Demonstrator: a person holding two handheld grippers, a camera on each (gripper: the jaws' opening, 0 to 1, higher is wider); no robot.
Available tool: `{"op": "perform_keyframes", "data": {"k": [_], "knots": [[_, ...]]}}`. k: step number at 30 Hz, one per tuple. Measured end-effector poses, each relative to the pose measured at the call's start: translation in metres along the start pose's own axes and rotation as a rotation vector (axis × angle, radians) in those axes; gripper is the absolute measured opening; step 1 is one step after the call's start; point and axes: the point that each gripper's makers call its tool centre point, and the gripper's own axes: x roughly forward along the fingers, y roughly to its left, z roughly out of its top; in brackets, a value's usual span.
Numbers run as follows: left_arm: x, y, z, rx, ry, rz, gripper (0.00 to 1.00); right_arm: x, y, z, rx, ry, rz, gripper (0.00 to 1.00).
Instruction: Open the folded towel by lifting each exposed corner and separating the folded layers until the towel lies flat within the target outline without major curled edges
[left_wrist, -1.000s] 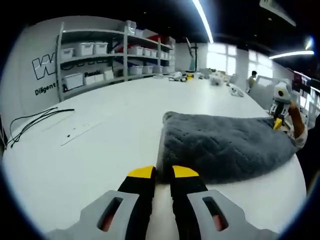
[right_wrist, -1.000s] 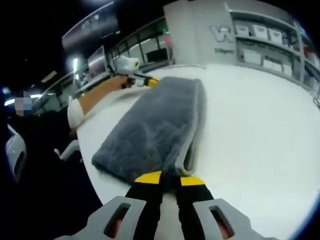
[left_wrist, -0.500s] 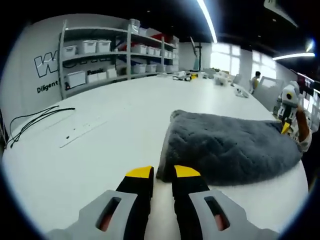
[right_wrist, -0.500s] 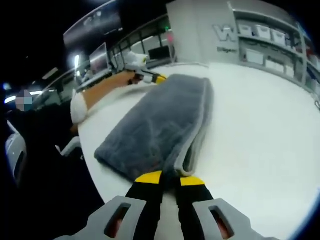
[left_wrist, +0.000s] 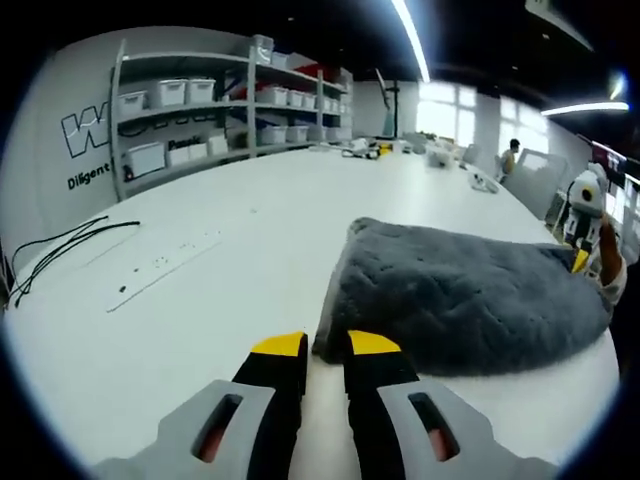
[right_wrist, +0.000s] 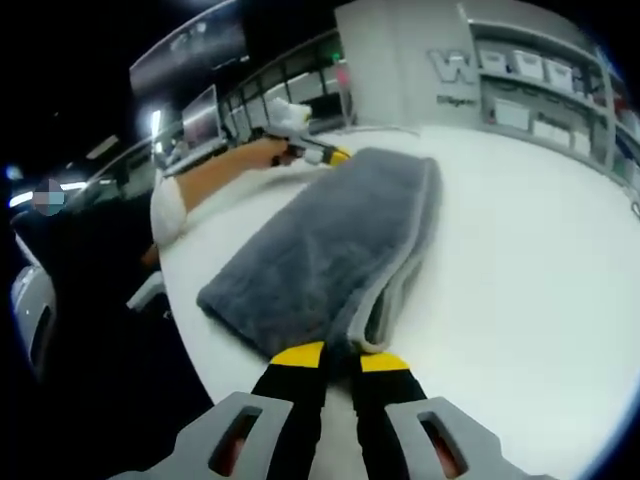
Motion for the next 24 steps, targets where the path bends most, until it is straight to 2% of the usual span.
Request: {"op": "perform_keyframes", "data": {"k": [6, 10, 24], "knots": [[0.011, -0.006, 0.005, -0.014, -0.014, -0.001, 0.14, 0.001, 0.004, 0.0, 0.005, -0.005, 0.001, 0.06], [0.021, 0.006, 0.013, 0.001, -0.007, 0.002, 0.14, 0.001, 0.006, -0.001, 0.005, -0.006, 0.0, 0.06], [0.03, 0.012, 0.018, 0.008, -0.006, -0.009, 0.14, 0.002, 0.015, -0.003, 0.008, -0.01, -0.01, 0.06]]}}
